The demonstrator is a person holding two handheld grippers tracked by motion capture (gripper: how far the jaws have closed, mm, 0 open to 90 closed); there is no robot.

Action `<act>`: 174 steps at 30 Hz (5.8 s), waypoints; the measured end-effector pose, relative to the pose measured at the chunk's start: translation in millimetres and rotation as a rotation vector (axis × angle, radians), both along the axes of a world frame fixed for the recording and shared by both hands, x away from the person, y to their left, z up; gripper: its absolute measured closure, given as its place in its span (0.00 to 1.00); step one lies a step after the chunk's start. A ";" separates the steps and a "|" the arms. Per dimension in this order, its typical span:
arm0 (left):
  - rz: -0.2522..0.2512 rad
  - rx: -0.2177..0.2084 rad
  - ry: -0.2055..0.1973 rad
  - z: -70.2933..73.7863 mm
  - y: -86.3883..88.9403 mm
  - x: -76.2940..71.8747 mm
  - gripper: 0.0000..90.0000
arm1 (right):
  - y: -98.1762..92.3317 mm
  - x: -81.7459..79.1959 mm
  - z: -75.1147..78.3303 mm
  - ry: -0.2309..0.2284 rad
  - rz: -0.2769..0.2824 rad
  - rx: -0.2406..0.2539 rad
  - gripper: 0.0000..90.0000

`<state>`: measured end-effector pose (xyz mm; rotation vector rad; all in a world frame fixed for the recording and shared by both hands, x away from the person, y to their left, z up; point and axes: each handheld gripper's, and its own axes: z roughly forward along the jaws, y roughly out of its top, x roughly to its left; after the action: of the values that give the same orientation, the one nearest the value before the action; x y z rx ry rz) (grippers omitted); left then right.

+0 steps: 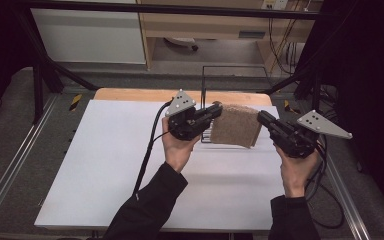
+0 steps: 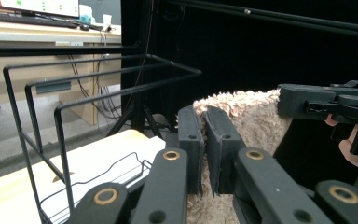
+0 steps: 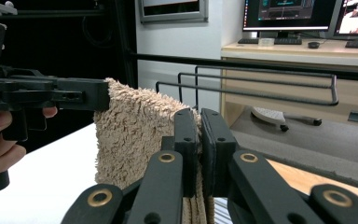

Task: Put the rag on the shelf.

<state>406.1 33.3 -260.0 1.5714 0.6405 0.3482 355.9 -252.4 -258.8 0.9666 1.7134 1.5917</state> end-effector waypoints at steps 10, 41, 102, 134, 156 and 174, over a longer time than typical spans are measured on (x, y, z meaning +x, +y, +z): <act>0.013 -0.021 -0.023 11.5 -1.9 6.4 0.94 | 0.1 6.4 15.4 -0.028 -0.012 -0.004 0.95; 0.045 -0.067 -0.109 61.6 -7.1 25.5 0.94 | 0.3 29.2 68.8 -0.110 -0.047 0.000 0.95; 0.141 -0.016 -0.073 72.2 -7.5 115.4 0.94 | 10.2 132.9 82.3 -0.053 -0.057 -0.015 0.95; 0.071 0.038 -0.038 34.7 -14.3 98.3 0.93 | -3.5 119.1 46.2 0.019 -0.042 -0.049 0.94; -0.002 0.099 -0.012 24.9 -12.3 81.2 0.92 | -5.4 89.3 34.8 0.020 -0.013 -0.127 0.94; 0.008 0.107 0.030 36.6 -2.6 73.1 0.74 | -8.1 82.6 16.1 0.057 0.016 -0.121 0.93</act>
<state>479.1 30.6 -223.4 1.6793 0.6610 0.3703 438.6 -260.4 -242.7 0.9487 1.8381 1.4641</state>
